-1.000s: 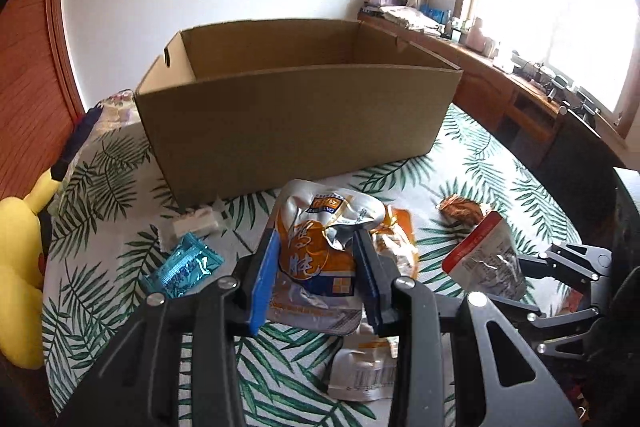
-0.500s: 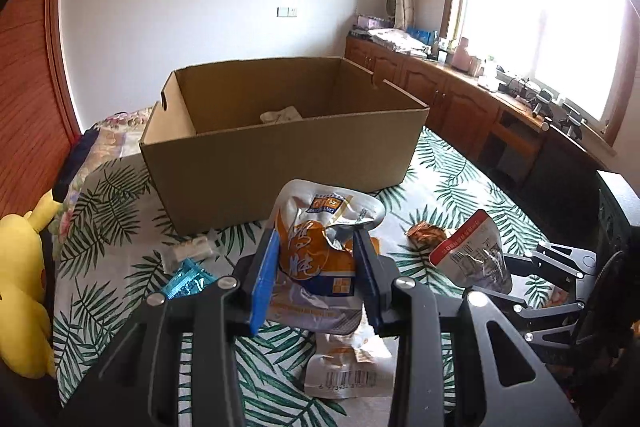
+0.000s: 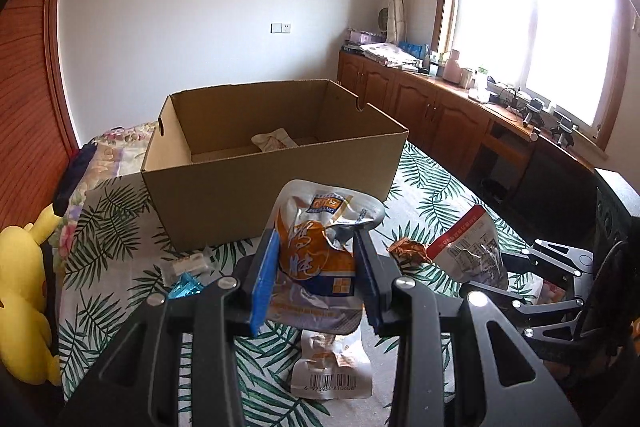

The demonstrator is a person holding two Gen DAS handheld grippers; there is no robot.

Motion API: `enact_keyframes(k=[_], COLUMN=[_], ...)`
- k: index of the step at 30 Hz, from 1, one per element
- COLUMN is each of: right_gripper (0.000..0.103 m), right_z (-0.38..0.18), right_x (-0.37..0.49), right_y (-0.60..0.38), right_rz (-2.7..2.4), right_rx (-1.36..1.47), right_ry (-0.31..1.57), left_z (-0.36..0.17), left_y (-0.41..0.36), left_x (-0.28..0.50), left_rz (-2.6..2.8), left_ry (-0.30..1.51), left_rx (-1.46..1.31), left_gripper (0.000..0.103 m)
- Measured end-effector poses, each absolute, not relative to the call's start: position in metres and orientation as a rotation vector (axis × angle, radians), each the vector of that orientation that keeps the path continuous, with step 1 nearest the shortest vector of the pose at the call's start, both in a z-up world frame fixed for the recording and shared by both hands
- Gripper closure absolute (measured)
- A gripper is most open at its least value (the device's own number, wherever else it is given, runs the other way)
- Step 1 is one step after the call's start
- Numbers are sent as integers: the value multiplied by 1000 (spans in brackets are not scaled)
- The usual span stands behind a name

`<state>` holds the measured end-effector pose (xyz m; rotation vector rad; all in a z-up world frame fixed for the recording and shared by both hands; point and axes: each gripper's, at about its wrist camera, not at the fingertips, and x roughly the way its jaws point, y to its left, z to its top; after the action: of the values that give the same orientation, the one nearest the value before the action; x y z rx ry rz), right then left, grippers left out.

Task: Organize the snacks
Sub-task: 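Lift both held pouches and carry them over the box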

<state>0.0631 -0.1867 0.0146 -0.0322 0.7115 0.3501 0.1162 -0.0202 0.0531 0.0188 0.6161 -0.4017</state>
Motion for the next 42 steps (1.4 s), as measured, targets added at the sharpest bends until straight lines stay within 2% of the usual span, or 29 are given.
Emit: enact_keyframes(k=[11, 21, 42], right_gripper=[56, 56, 56], right_z=[32, 48, 66], right_x=[68, 107, 245], right_y=[-188, -187, -170], right_rz=[359, 393, 415], right_rx=[-27, -43, -104], right_ry=[672, 635, 571], left_z=[66, 76, 83], left_y=[-15, -10, 15], left_x=[120, 146, 274], left_rz=[-407, -400, -344], left_ry=[587, 560, 542], left_rx=[3, -20, -43], left_gripper=[67, 66, 66])
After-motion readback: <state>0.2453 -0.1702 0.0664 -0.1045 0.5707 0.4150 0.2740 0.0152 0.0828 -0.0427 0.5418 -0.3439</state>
